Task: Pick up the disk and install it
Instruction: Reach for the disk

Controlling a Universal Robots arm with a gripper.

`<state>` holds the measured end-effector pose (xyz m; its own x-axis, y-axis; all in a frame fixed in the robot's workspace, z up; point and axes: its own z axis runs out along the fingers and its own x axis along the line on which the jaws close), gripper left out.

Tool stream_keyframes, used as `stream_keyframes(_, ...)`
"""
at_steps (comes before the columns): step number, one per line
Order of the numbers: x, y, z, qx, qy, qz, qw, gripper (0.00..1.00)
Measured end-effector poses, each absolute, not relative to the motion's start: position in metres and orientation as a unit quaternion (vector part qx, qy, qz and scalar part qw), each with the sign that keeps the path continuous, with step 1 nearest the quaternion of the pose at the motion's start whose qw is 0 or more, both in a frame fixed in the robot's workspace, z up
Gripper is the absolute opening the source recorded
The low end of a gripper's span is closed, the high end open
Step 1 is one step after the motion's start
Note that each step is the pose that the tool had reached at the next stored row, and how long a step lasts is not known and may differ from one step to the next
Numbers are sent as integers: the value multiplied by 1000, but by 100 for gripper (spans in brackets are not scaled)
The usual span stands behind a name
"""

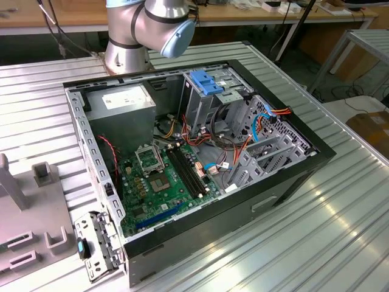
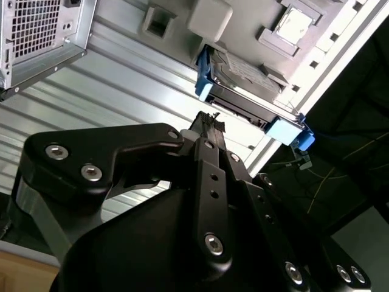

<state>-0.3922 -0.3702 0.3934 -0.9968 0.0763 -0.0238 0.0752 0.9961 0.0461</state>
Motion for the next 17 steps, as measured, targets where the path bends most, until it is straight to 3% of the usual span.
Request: stream_keyframes(17, -462, -370, 393, 38, 999, 23, 13, 11)
